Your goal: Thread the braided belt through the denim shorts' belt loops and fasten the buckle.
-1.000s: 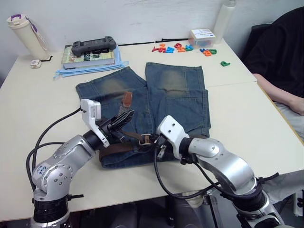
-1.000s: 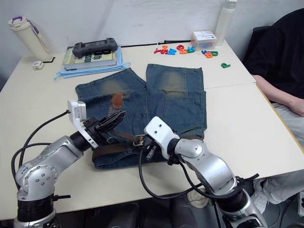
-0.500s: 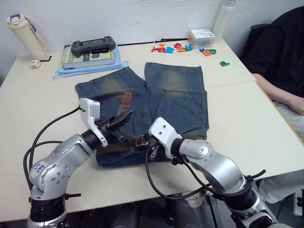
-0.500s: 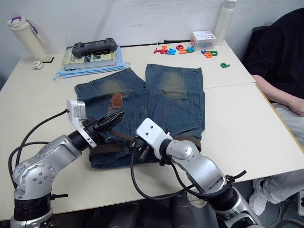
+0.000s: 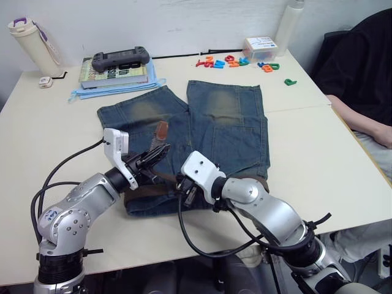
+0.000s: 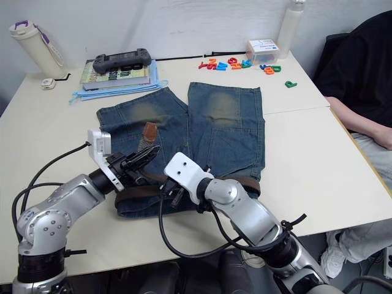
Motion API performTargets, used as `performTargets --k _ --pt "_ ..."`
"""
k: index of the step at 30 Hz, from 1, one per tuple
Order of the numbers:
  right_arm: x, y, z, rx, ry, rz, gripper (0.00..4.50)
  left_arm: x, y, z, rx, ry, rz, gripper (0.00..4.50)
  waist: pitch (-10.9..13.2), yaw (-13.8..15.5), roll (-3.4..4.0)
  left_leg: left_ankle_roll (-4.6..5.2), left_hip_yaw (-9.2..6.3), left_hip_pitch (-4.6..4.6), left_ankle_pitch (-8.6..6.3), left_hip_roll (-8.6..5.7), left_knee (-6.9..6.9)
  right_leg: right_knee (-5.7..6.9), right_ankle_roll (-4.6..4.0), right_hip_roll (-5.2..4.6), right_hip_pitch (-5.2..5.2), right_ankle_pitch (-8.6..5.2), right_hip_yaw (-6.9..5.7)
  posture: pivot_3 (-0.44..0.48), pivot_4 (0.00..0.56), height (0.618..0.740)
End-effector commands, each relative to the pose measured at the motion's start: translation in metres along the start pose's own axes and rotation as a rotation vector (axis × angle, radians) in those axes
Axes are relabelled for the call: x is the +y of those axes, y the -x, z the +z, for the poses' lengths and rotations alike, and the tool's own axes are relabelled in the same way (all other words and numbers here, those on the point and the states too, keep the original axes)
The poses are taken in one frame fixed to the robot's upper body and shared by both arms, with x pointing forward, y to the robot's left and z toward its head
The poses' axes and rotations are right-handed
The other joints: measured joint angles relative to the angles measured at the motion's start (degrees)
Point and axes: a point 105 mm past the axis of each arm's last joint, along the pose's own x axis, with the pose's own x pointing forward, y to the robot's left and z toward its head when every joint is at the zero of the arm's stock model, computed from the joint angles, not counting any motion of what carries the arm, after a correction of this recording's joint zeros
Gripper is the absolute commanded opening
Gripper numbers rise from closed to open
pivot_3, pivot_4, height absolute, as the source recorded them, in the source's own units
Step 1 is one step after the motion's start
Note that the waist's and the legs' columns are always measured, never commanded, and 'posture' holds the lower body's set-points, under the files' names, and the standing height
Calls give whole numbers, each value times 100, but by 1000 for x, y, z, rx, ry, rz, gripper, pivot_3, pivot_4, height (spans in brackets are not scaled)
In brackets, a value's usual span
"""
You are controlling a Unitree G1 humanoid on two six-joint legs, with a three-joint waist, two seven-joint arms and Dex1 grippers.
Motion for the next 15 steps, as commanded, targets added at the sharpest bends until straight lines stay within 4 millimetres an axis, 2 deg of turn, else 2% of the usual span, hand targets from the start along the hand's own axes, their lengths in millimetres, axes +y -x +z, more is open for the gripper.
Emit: performTargets --k 1,6,15 --pt "-5 8 11 -55 15 -49 20 0 5 6 -18 -25 -3 0 0 0 0 0 0 0 0 0 0 -1 0 0 0 0 0 0 150 714" --pt "-6 13 13 -67 32 -77 20 0 7 4 -9 -26 -2 0 0 -4 1 0 0 0 0 0 -3 -4 0 0 0 0 0 0 150 714" --pt "-3 12 13 -50 176 -116 20 -1 8 7 -8 -31 -4 0 0 -4 1 0 -1 -1 0 1 -5 -8 0 0 0 0 -1 0 150 714"
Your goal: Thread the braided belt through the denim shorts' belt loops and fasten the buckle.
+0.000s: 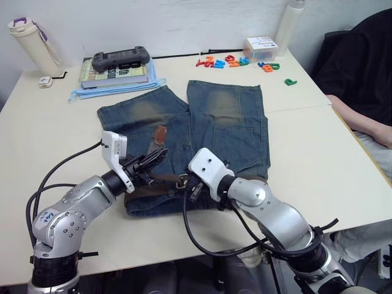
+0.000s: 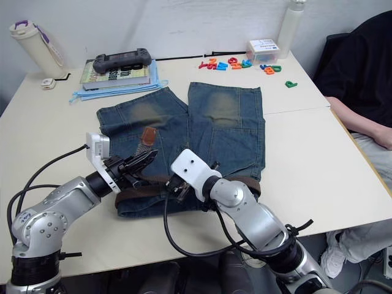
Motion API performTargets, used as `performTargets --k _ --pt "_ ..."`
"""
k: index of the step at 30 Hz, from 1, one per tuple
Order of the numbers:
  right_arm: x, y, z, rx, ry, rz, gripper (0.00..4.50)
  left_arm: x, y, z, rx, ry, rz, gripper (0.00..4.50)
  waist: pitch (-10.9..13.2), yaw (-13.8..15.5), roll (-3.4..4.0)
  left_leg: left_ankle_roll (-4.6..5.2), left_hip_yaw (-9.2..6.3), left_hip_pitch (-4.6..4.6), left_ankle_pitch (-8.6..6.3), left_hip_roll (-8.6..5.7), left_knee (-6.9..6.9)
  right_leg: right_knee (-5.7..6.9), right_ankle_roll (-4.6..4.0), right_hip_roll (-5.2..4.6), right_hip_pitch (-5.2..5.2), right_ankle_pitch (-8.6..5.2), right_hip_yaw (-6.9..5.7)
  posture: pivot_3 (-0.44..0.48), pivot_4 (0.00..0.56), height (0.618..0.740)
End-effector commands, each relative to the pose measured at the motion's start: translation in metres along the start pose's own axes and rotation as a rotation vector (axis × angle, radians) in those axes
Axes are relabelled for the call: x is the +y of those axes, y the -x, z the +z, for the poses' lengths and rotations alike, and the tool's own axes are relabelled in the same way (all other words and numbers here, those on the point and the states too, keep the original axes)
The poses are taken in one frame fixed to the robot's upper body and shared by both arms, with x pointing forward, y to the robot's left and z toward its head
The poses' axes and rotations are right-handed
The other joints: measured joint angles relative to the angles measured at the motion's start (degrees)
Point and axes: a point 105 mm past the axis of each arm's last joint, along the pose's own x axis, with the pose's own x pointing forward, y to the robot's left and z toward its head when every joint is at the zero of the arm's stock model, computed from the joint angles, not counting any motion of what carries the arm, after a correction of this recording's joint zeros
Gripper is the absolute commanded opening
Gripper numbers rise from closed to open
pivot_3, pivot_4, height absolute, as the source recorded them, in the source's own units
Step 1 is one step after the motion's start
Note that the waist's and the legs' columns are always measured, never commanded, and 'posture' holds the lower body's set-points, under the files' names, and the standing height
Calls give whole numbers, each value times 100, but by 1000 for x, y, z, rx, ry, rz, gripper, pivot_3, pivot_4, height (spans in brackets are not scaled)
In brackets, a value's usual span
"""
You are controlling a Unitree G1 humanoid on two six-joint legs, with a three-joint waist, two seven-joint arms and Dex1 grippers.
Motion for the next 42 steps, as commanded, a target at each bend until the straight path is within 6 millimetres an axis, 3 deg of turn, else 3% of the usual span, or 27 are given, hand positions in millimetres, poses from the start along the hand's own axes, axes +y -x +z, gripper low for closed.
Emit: performTargets --k 1,22,31,36,42 --pt "4 2 17 -69 96 -31 20 -4 4 11 -28 -31 -15 0 0 -2 0 0 0 0 0 0 0 -1 0 0 0 0 0 0 150 714" --pt "26 -3 -3 -6 207 52 20 -4 2 14 -31 -43 -15 0 0 1 0 0 -1 -1 0 1 -5 -9 0 0 0 0 -3 0 150 714" --pt "35 -12 -26 64 298 65 20 -7 -1 16 -39 -46 -24 0 0 -3 0 0 -1 -1 0 2 -5 -10 0 1 0 0 -3 0 150 714" --pt "36 -17 -35 74 301 65 20 -15 -10 22 -60 -48 -55 0 -1 -1 -1 0 -1 -1 0 2 -5 -9 0 2 1 0 -4 0 150 714" --pt "37 -14 -47 87 367 117 20 -30 -36 29 -55 -68 -125 0 -2 1 -3 -1 -3 0 0 0 -4 -9 1 2 4 0 -6 0 150 714"
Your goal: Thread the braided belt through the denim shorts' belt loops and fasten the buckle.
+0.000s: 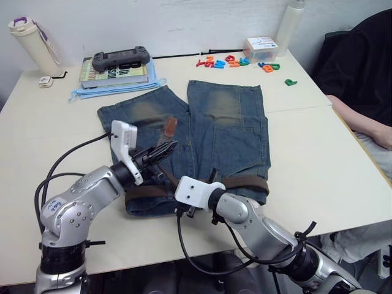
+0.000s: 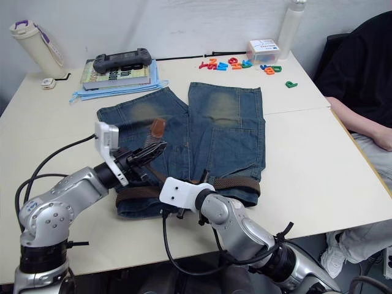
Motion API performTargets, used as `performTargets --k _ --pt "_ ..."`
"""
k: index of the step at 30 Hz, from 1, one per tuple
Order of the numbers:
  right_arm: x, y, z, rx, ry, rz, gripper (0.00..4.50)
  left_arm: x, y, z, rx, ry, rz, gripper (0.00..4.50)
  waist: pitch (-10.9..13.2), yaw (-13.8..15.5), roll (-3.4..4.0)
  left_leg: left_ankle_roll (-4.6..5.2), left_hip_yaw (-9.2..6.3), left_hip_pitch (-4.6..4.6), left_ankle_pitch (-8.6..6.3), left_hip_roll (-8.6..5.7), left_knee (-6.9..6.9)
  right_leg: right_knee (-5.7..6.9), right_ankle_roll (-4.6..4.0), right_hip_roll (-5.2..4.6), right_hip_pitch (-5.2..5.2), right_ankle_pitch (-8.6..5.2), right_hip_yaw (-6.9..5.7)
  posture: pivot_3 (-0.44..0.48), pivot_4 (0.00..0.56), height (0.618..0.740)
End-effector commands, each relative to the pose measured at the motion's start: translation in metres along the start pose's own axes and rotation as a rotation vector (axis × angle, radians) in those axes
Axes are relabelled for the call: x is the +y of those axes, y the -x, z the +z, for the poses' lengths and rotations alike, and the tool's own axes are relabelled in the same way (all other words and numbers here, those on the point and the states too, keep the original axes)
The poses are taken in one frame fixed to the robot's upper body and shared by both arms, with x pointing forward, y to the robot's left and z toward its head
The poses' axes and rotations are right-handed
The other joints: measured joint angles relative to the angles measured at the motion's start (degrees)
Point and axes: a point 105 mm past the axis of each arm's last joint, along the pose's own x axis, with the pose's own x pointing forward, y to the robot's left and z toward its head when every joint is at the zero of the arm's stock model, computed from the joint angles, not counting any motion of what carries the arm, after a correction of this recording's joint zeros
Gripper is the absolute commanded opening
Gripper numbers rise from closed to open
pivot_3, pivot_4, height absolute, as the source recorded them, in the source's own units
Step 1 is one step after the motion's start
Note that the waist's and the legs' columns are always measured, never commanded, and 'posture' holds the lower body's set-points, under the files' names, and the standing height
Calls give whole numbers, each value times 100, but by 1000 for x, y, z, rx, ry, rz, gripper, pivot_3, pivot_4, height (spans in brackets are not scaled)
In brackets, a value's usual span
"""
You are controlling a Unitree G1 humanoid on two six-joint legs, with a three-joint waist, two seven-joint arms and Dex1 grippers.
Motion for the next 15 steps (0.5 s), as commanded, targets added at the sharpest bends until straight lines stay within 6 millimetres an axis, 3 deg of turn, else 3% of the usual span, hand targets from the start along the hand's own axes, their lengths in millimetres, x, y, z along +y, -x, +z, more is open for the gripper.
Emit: performTargets --k 1,10,15 --pt "19 2 -22 57 68 119 20 -6 -15 11 -25 -41 -43 0 0 3 0 0 0 1 0 -1 0 0 0 0 0 0 0 0 150 714" --pt "40 9 -56 124 346 264 20 -16 -50 -2 51 -70 -148 0 -3 30 -3 3 -9 1 0 -11 1 -13 3 -8 13 1 -12 0 150 714" --pt "47 14 -71 166 379 325 20 -25 -70 -10 68 -83 -180 0 -7 40 -2 4 -20 10 1 -16 6 -16 4 -13 35 2 -22 0 150 714"
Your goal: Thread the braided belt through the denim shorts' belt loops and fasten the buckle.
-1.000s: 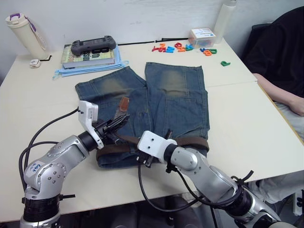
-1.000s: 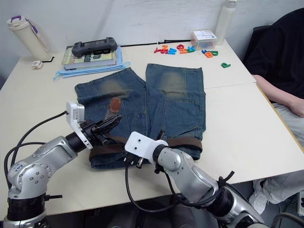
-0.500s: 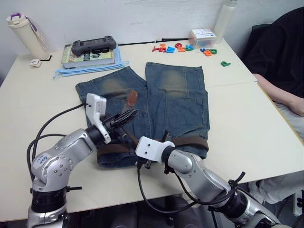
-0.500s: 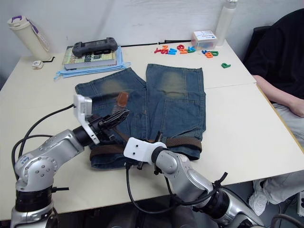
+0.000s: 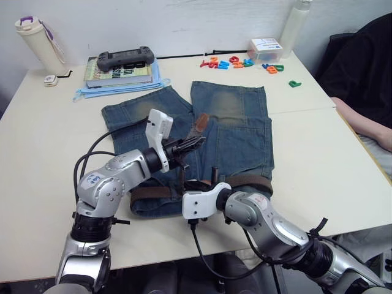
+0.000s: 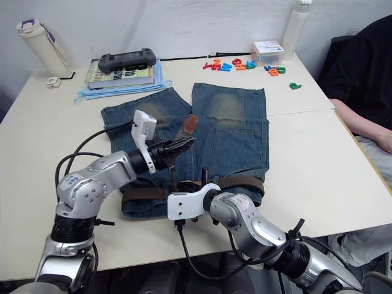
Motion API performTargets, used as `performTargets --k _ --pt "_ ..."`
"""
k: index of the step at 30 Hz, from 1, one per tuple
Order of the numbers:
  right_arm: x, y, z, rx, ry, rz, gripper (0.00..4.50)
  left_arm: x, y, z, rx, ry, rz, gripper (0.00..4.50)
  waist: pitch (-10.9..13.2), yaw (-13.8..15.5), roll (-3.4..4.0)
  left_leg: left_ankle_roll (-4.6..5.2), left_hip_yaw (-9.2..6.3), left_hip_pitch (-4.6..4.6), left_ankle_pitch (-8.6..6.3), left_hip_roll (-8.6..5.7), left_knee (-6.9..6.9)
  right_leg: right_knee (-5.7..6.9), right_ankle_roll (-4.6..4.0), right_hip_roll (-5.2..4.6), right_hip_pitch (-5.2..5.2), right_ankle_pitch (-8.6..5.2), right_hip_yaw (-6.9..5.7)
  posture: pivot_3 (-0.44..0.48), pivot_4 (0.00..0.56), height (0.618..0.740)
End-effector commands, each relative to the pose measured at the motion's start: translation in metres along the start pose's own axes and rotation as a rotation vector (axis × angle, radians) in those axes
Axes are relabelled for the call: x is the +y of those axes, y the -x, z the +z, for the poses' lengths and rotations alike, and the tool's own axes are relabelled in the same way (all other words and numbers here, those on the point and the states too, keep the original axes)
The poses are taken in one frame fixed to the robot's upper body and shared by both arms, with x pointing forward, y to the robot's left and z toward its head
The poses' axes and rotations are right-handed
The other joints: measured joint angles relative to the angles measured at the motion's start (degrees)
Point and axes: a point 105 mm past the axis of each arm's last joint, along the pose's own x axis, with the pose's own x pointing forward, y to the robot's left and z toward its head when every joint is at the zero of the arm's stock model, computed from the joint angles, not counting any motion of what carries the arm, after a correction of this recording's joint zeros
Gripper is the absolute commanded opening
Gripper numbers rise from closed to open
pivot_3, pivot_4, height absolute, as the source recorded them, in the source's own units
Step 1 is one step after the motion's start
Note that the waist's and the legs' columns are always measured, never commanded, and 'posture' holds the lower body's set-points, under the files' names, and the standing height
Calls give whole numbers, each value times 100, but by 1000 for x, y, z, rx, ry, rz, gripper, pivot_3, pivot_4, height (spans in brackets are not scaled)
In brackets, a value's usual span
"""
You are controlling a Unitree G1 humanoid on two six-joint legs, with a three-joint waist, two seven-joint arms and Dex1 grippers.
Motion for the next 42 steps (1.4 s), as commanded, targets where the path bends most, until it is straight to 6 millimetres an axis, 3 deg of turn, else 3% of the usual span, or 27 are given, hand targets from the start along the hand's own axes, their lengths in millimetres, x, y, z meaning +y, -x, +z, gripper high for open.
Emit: performTargets --k 1,8,13,20,26,36,42 --pt "63 3 -37 135 -36 278 20 -10 -22 8 -30 -43 -38 0 -3 14 3 0 -6 4 0 -1 1 -3 0 -1 10 0 -6 0 150 714" --pt "66 22 -42 185 -57 338 20 -9 -60 12 -48 -41 2 0 -14 172 13 15 -48 15 7 -27 6 -28 12 -4 57 3 -42 0 150 714" --pt "69 30 -37 184 -47 356 20 -11 -78 -5 -4 -33 -24 0 -21 247 11 41 -44 13 9 -60 9 -47 39 -18 69 12 -31 0 150 714" --pt "72 35 -25 164 -88 377 20 -47 -105 -4 -35 -59 -177 0 -24 301 12 44 -45 7 9 -62 9 -54 43 -20 68 13 -33 0 150 714" --pt "71 35 -21 159 -83 378 20 -55 -120 -13 -4 -69 -203 0 -24 301 12 45 -45 7 9 -63 11 -54 46 -20 70 14 -34 0 150 714" --pt "69 37 -23 173 -79 370 20 -49 -116 -21 6 -66 -196 0 -25 292 13 44 -45 6 9 -62 11 -53 46 -20 67 14 -33 0 150 714" --pt "59 38 -28 195 -123 321 20 -34 -85 0 -61 -107 -169 0 -24 272 13 44 -45 6 9 -60 10 -52 46 -18 66 14 -32 0 150 714"
